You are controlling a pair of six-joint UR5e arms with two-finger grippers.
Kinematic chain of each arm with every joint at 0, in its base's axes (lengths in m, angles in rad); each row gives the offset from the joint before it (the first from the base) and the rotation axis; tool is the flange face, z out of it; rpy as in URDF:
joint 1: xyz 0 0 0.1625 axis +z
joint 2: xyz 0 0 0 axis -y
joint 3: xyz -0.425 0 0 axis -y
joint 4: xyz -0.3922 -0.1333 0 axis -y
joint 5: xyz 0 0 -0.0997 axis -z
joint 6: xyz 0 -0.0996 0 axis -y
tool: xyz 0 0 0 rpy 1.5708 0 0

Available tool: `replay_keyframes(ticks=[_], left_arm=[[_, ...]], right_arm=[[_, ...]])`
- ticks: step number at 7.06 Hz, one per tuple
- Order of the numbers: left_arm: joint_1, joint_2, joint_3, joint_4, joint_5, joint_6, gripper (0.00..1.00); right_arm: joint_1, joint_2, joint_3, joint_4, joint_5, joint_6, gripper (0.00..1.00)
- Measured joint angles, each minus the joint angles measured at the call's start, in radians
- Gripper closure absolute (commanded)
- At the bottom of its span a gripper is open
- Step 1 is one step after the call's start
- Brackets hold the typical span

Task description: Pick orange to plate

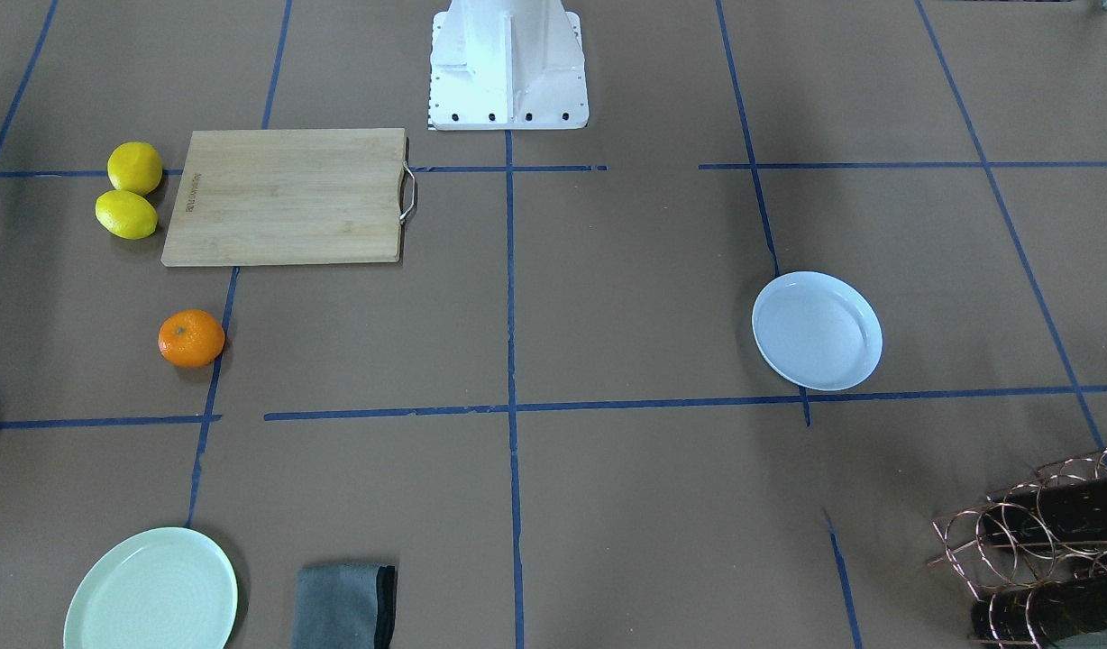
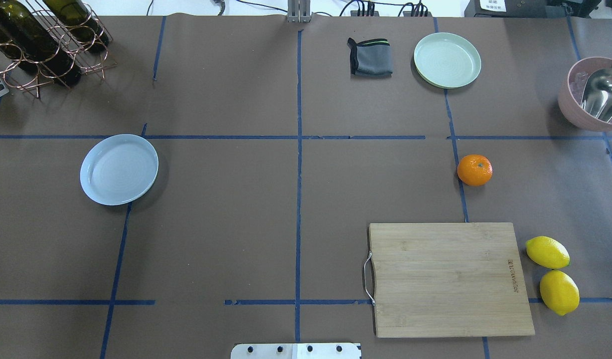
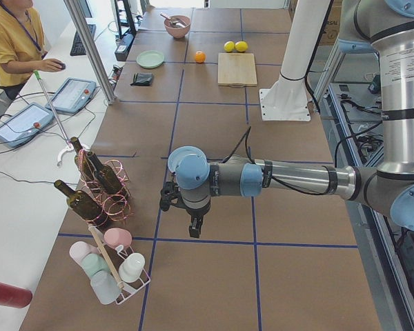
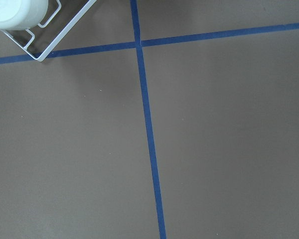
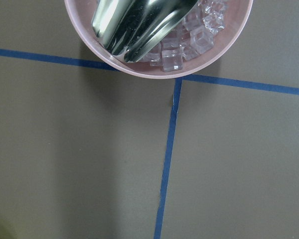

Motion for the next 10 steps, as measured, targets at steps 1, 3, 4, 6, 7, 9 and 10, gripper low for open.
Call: replay_keyframes(ticks=[1,3,4,6,7,9,10], left_arm=[[0.000,-0.001,-0.010,-0.001,0.000,0.007,0.00],[0.004,-0.004,-0.028,-0.007,0.011,0.018,0.00],[0.006,-0.008,-0.030,-0.012,0.011,0.009,0.00],[0.011,-0.007,-0.015,-0.073,-0.029,-0.004,0.00],[0.032,-0.009,-0.009,-0.132,-0.085,-0.028,0.00],[0.195,-0.049,0.038,-0.376,-0.124,-0.312,0.00],[0.297,-0.083,0.081,-0.509,-0.099,-0.519,0.02]], right_arm=[[0.000,-0.004,0.001,0.001,0.003,0.000,0.00],[-0.001,-0.004,0.003,0.001,0.005,0.005,0.00],[-0.003,-0.002,0.004,0.001,0.006,0.008,0.00],[-0.011,0.003,0.003,0.001,0.034,0.013,0.00],[-0.013,0.003,0.003,0.001,0.057,0.014,0.00],[-0.015,0.004,0.001,0.001,0.075,0.014,0.00],[-0.015,0.004,0.000,0.001,0.077,0.013,0.00]])
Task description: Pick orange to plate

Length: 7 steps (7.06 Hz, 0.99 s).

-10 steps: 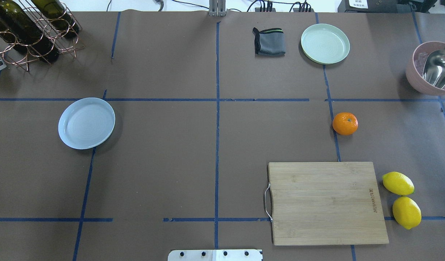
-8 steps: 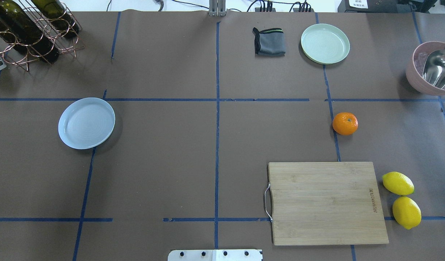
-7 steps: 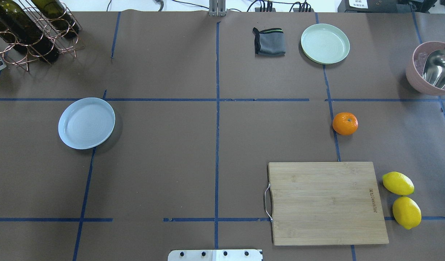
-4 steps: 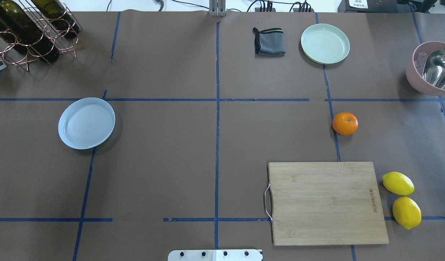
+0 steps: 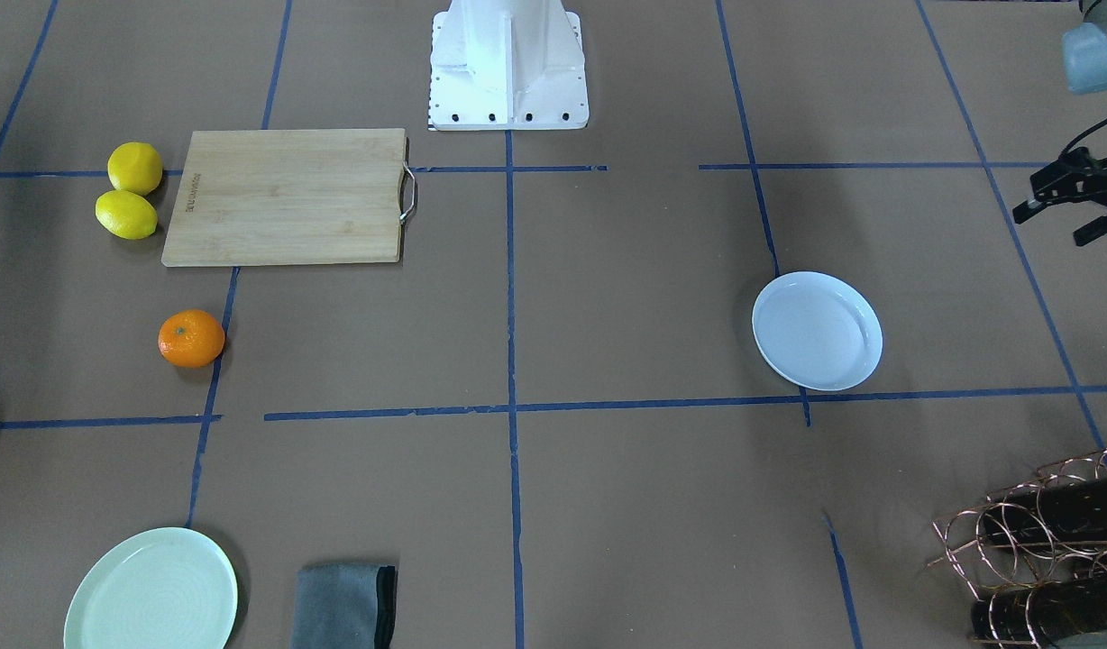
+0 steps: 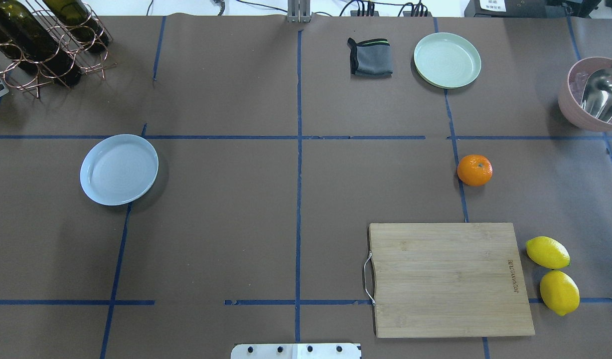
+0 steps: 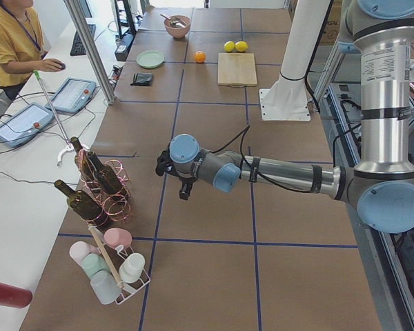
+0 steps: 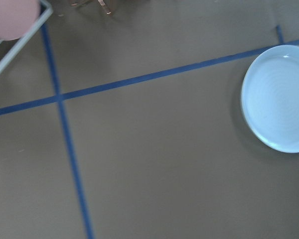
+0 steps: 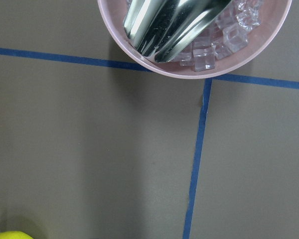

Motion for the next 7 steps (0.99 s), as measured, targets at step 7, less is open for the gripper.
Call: replay_keyframes(ticks=[7], left_arm=[[0.282,-0.258,0.293,-0.145,0.175,-0.390,0.38]], right_arm=[[-0.001,0.000,-0.009,0.001,0.002,-0.001,0.00]])
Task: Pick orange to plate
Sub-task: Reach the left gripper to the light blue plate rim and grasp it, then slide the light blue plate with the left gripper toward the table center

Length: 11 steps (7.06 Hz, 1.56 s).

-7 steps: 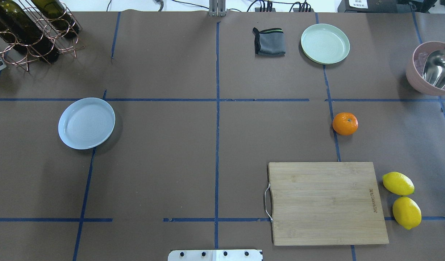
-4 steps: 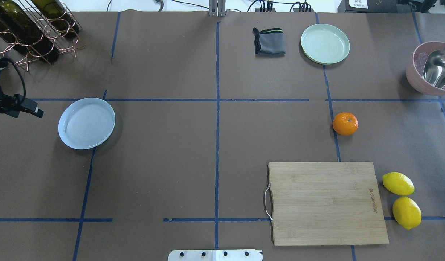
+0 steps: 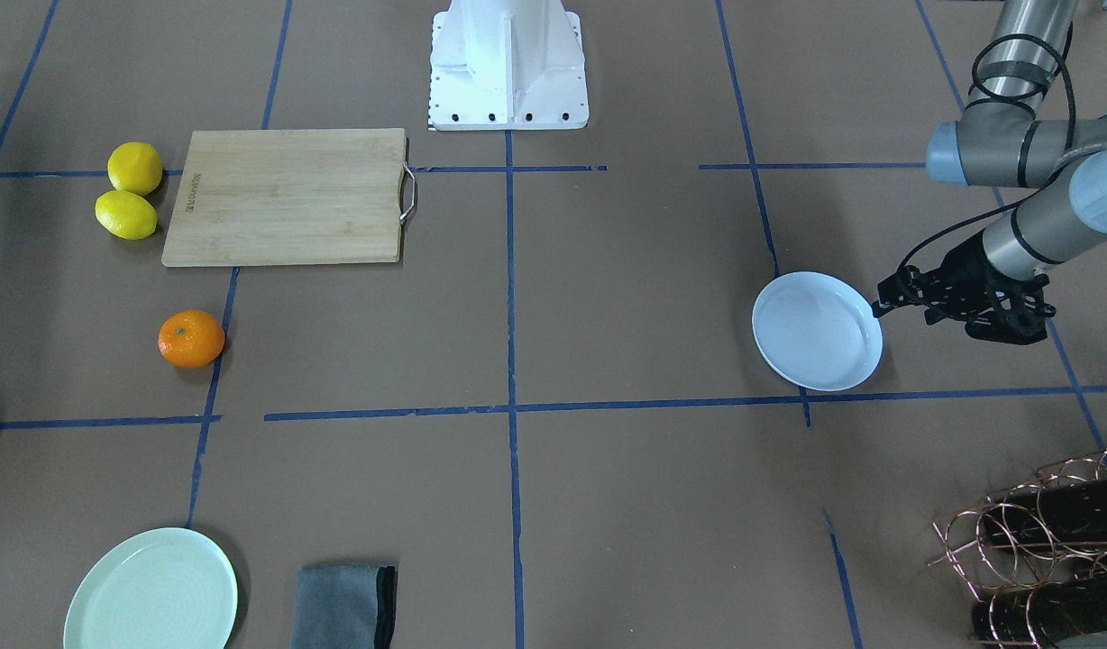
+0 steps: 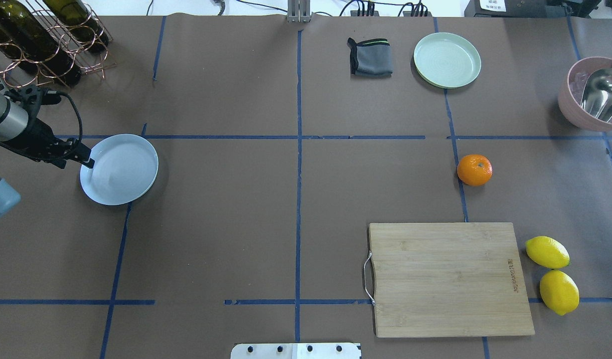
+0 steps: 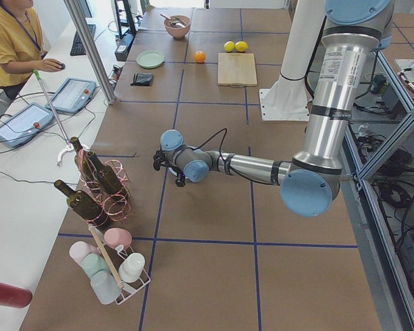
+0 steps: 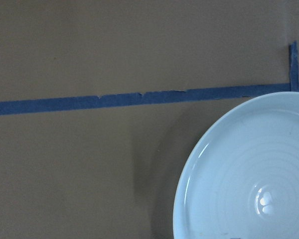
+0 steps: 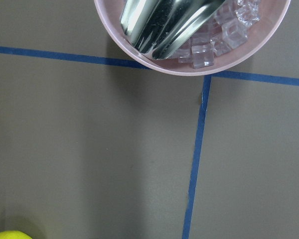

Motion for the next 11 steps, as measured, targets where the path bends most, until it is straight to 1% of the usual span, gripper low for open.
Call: replay_keyframes(ticks=[1,2,3,6,7,9,11], left_arm=[[0.014,-0.008,0.007,-0.001,0.002,-0.010,0.43],[0.026,-0.011,0.010,-0.001,0.003,-0.014,0.74],[0.037,-0.012,0.012,-0.001,0.003,-0.014,1.00],[0.047,-0.016,-0.006,0.000,0.002,-0.024,1.00],[0.047,-0.038,-0.032,-0.001,0.000,-0.079,1.00],[0.074,-0.166,-0.055,0.000,-0.001,-0.329,1.00],[0.177,-0.305,-0.051,0.000,0.021,-0.544,1.00]], right_arm=[[0.000,0.000,0.000,0.000,0.000,0.000,0.00],[0.000,0.000,0.000,0.000,0.000,0.000,0.00],[0.000,0.000,0.001,0.000,0.000,0.000,0.00],[0.000,0.000,0.004,0.001,0.000,0.000,0.00],[0.000,0.000,0.006,0.001,0.000,0.000,0.00],[0.001,0.001,0.011,0.001,0.001,0.000,0.00],[0.001,-0.002,0.012,0.031,0.015,0.002,0.00]])
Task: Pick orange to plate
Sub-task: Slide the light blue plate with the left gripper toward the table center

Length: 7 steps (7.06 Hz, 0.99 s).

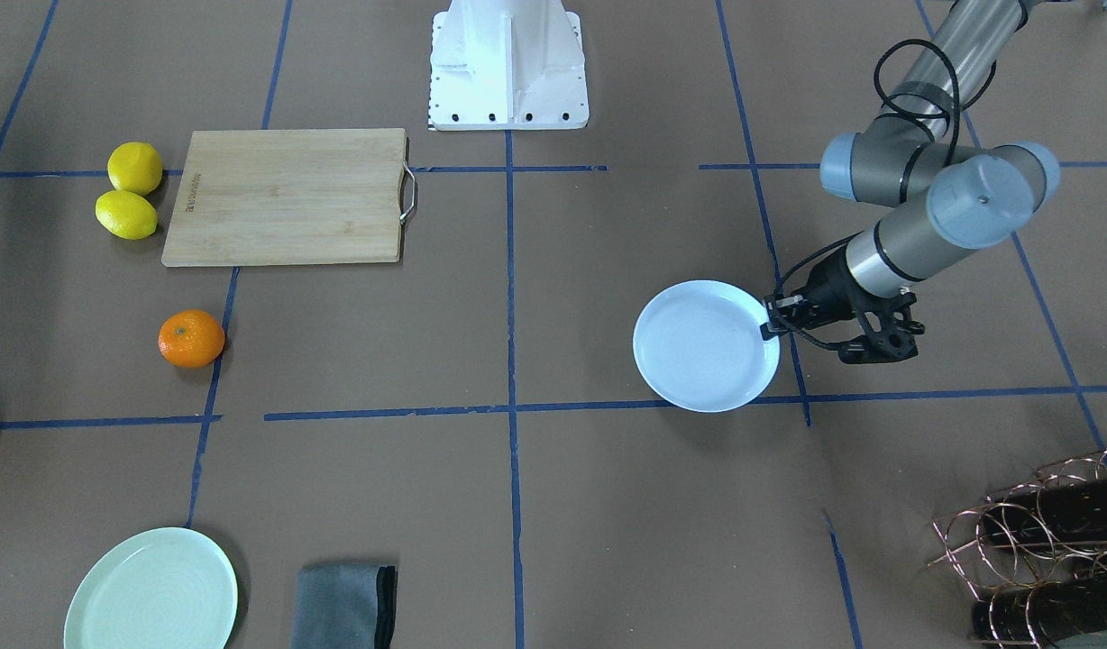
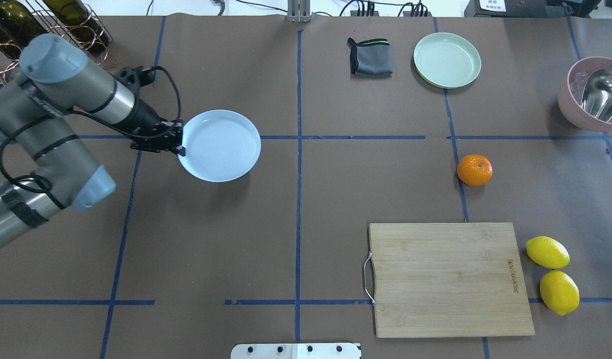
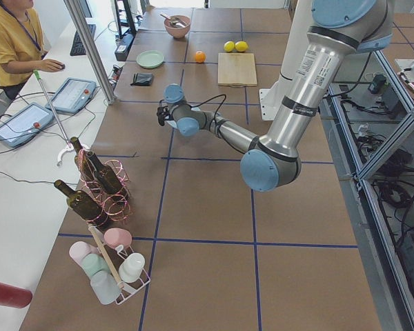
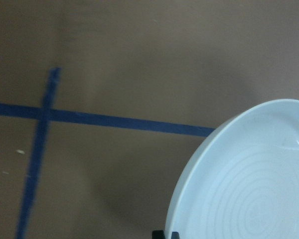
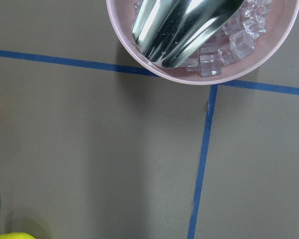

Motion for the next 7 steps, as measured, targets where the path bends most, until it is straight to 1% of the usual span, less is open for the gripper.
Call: replay_keyframes(ticks=[2,3,4,5,6,7], left_arm=[[0.125,-0.120,0.020,-0.003,0.119,-0.141,1.00],[0.175,-0.145,0.033,-0.005,0.179,-0.166,1.00],[0.200,-0.154,0.046,-0.007,0.216,-0.174,1.00],[0.212,-0.154,0.053,-0.009,0.231,-0.176,1.00],[0.217,-0.152,0.056,-0.011,0.236,-0.176,0.90],[0.219,-0.148,0.057,-0.012,0.237,-0.176,0.60]], right_arm=[[0.000,-0.023,-0.010,0.075,0.069,0.001,0.00],[0.000,-0.033,-0.013,0.114,0.091,0.001,0.00],[-0.002,-0.038,-0.015,0.144,0.100,0.003,0.00],[-0.008,-0.038,-0.015,0.159,0.102,0.005,0.00],[-0.020,-0.034,-0.015,0.165,0.102,0.006,0.00],[-0.035,-0.032,-0.014,0.167,0.103,0.006,0.00]])
